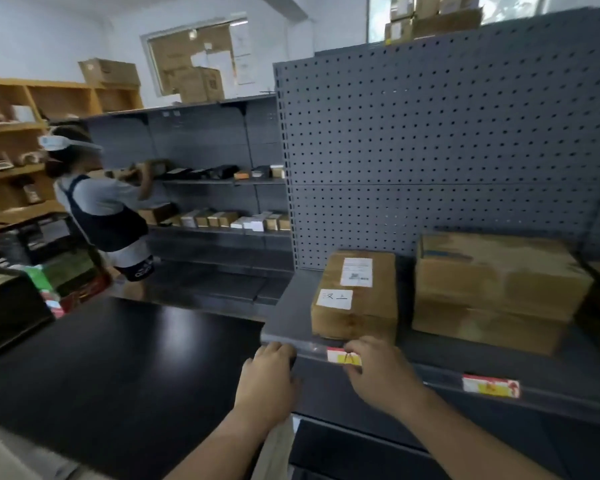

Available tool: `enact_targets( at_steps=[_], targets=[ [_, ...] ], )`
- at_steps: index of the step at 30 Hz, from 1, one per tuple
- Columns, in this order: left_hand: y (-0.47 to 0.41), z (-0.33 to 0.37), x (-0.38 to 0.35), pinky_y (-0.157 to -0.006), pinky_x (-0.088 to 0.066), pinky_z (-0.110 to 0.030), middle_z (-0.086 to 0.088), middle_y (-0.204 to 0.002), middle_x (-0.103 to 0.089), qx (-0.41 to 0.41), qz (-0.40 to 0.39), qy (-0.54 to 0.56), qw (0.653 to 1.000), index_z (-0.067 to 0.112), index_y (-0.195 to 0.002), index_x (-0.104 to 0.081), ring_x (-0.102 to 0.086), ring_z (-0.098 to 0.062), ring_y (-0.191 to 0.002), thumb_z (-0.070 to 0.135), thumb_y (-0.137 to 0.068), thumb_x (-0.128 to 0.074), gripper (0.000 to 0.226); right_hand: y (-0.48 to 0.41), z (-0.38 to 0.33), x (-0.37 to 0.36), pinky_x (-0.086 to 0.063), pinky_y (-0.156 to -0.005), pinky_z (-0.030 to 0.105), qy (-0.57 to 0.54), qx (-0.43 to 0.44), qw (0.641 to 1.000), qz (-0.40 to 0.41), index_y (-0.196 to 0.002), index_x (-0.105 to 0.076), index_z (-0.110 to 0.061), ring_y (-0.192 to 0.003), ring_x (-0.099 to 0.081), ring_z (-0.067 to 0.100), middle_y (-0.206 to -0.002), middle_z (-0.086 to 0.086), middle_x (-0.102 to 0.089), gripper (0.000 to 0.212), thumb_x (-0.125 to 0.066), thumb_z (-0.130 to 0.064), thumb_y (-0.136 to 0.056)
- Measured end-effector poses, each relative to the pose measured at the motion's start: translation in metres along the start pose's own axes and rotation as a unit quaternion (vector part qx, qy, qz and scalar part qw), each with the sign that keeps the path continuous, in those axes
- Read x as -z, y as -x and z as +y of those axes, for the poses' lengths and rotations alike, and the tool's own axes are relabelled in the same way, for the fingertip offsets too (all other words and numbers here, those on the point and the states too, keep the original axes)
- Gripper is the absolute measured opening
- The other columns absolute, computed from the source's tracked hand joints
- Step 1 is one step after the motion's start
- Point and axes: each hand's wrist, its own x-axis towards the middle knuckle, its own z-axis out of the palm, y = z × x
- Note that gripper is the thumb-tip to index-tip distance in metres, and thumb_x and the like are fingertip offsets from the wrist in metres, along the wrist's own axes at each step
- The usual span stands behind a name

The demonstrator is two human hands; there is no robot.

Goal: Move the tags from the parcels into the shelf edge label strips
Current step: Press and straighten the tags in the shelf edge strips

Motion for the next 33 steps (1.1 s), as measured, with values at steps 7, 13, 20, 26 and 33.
enact_targets(
  at_steps=[7,13,20,26,33],
  targets=[
    [-0.040,0.026,-0.039,-0.091,-0.046,-0.035,0.010,-0.121,-0.056,-0.063,-0.049,0.034,0.996,0.030,-0.117,-0.057,-0.054,-0.015,-0.109,0.031,-0.085,-0.057,0.033,-0.002,0.046,-0.004,-0.050,-0.093,0.034,0.004,-0.079,0.997,0.002,-0.123,-0.063,-0.028,-0.107,-0.058,0.016,-0.119,-0.007,-0.061,0.031,-0.059,-0.034,-0.093],
    [-0.066,0.019,-0.059,-0.085,-0.050,-0.029,0.009,-0.112,-0.061,-0.082,-0.044,0.055,0.994,0.029,-0.115,-0.059,-0.057,-0.012,-0.100,0.028,-0.087,-0.062,0.028,-0.024,0.062,-0.021,-0.048,-0.091,0.028,0.000,-0.067,0.998,0.023,-0.122,-0.063,-0.029,-0.106,-0.056,0.011,-0.114,-0.011,-0.060,0.027,-0.058,-0.032,-0.095],
    [-0.087,0.007,-0.078,-0.081,-0.051,-0.036,0.011,-0.099,-0.063,-0.125,-0.051,0.057,0.989,0.031,-0.099,-0.063,-0.058,-0.012,-0.092,0.026,-0.088,-0.061,0.012,-0.037,0.063,-0.039,-0.047,-0.091,0.028,0.009,-0.068,0.997,0.037,-0.118,-0.066,-0.028,-0.106,-0.055,0.012,-0.113,-0.009,-0.061,0.024,-0.055,-0.034,-0.097],
    [-0.099,-0.003,-0.091,-0.085,-0.040,-0.030,0.013,-0.105,-0.063,-0.180,-0.039,0.018,0.983,0.034,-0.105,-0.068,-0.054,-0.010,-0.099,0.033,-0.095,-0.053,0.018,-0.041,0.062,-0.045,-0.047,-0.087,0.031,0.047,-0.073,0.994,0.061,-0.107,-0.074,-0.025,-0.101,-0.057,0.017,-0.104,-0.004,-0.064,0.021,-0.058,-0.031,-0.095],
    [-0.102,-0.010,-0.100,-0.088,-0.041,-0.032,0.011,-0.107,-0.060,-0.190,-0.046,0.033,0.980,0.031,-0.105,-0.066,-0.053,-0.012,-0.103,0.031,-0.094,-0.050,0.020,-0.039,0.061,-0.054,-0.054,-0.073,0.039,0.111,-0.063,0.987,0.094,-0.086,-0.079,-0.024,-0.083,-0.061,0.022,-0.084,-0.003,-0.067,0.007,-0.073,-0.024,-0.084]
  ],
)
